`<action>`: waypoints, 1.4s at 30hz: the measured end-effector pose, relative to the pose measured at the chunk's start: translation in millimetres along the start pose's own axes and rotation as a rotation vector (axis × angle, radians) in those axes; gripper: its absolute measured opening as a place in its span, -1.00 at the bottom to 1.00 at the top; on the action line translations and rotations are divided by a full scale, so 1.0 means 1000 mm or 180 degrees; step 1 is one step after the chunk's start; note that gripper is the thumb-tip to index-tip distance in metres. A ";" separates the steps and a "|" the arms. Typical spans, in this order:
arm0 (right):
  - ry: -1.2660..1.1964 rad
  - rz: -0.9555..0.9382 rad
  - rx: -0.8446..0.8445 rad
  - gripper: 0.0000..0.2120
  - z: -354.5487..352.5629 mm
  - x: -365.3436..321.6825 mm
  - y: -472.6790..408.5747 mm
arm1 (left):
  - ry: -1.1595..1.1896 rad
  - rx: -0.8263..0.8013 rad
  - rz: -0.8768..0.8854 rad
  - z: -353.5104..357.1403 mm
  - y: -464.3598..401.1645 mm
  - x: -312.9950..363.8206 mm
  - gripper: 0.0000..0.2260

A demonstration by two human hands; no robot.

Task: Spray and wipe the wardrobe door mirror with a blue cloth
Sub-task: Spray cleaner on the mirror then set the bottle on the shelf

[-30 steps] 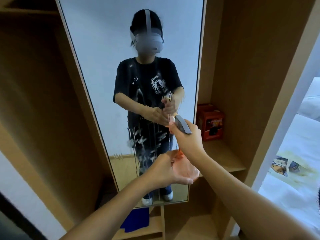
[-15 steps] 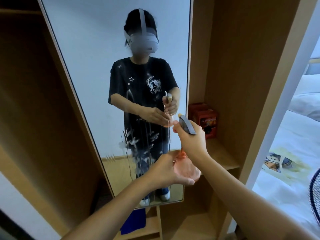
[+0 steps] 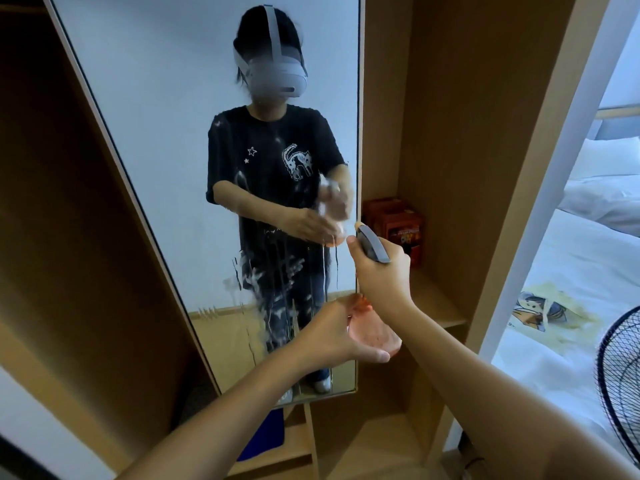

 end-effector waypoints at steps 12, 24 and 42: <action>0.0025 0.0337 -0.0476 -0.66 0.009 0.045 0.024 | 0.0027 -0.0122 -0.0255 0.030 0.016 -0.032 -0.36; 0.0234 0.0607 -0.0295 -0.62 0.017 0.077 0.044 | 0.0193 -0.0246 -0.0512 0.053 0.031 -0.060 -0.30; 0.0213 0.0443 -0.0803 -0.63 0.070 0.069 0.061 | 0.0266 -0.0070 -0.0808 0.029 0.061 -0.094 -0.21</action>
Point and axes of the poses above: each hand's wrist, its own y-axis away from the middle knuckle, its own z-axis out of the palm, x = y × z, the point moved 6 cm from there along -y, towards the middle knuckle, and after that the axes turned 1 degree about x, right-handed, at the moved point
